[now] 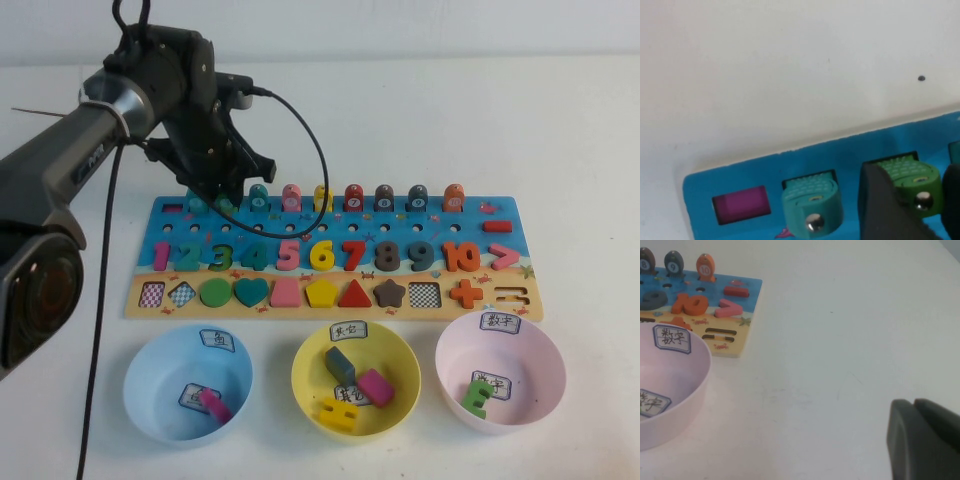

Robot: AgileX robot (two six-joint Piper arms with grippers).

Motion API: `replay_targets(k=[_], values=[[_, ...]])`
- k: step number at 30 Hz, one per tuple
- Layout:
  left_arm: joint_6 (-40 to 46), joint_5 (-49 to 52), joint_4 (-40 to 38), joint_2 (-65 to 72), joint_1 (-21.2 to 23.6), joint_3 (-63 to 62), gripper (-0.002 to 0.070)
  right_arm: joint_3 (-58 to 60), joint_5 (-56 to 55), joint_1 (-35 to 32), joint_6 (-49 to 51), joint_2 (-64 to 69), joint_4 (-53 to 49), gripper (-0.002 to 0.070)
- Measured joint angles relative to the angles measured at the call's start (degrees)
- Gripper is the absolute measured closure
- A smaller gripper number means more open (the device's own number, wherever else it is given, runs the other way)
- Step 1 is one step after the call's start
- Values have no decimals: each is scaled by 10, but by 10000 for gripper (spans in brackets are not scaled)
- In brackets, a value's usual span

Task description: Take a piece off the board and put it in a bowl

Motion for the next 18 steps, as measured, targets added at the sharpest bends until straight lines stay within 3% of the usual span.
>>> replay_targets(k=[3, 18], values=[[0, -1, 0, 0, 0, 0, 485, 0, 0, 0, 0, 0, 0, 694], [-4, 8, 0, -16, 0, -11, 485, 0, 0, 0, 0, 0, 0, 694]])
